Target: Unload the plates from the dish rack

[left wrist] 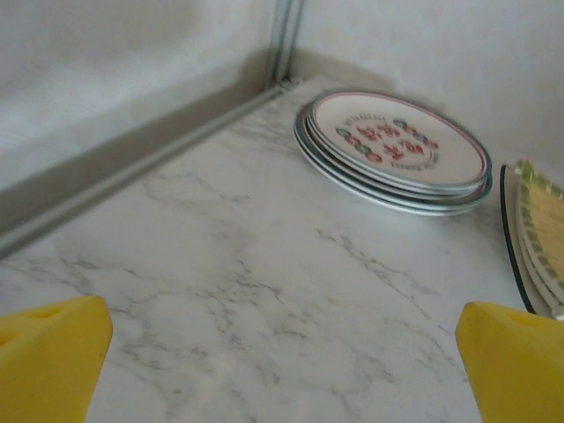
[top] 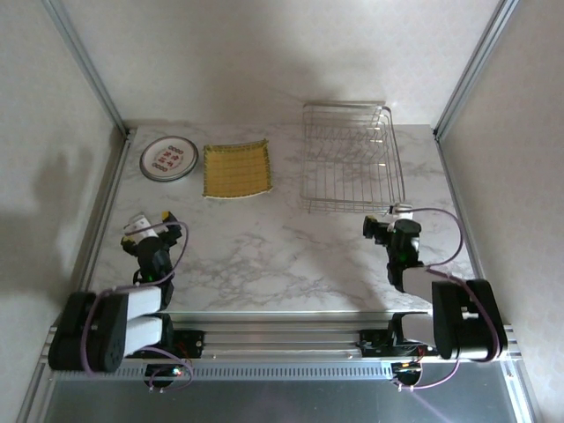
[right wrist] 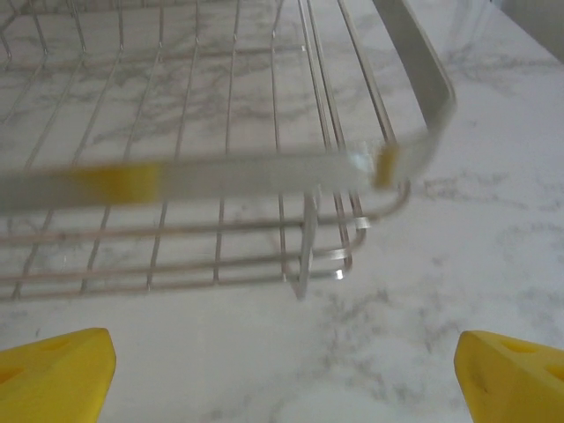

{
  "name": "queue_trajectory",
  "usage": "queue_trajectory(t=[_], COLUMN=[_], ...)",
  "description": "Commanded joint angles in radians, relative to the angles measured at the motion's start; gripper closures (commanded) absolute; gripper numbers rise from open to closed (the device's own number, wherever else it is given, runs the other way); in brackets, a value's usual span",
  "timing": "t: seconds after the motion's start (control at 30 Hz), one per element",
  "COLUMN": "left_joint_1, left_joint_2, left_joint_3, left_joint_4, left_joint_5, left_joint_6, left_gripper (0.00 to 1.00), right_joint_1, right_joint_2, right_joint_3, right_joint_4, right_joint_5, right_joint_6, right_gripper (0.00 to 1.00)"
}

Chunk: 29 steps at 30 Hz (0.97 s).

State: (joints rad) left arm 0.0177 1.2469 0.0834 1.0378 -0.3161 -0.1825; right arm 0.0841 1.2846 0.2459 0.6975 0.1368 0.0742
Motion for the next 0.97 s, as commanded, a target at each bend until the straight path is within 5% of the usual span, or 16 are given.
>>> queue_trajectory(t=[0.0, 0.17, 0.3, 0.37, 0.93], left_joint_1=[0.016, 0.062, 0.064, 0.061, 0.041], left_joint_2=[0.085, 0.159, 0.304, 0.28, 0.29], left_joint_3=[0.124, 0.062, 0.051, 0.106, 0.121], left_joint_4=[0.07, 0.29, 0.46, 0.308, 0.299], left_joint_5=[0.099, 0.168, 0.238, 0.25, 0.245], left_joint_6=[0.023, 0.044, 0.071, 0.078, 0.105], left_gripper=[0.0, 0.0, 0.0, 0.0, 0.0], right_joint_1=[0.006, 0.011, 0.002, -0.005, -0.014], right_joint_2=[0.063, 0.282, 0.259, 0.263, 0.26], right_joint_3=[0.08, 0.096, 0.142, 0.141, 0.145], right_joint_4=[0.09, 0.291, 0.155, 0.166, 0.154], right_joint_5=[0.003, 0.001, -0.003, -0.015, -0.046], right_joint_6=[-0.047, -0.078, -0.055, -0.054, -0.056], right_gripper=[0.01, 0.01, 0.01, 0.01, 0.01])
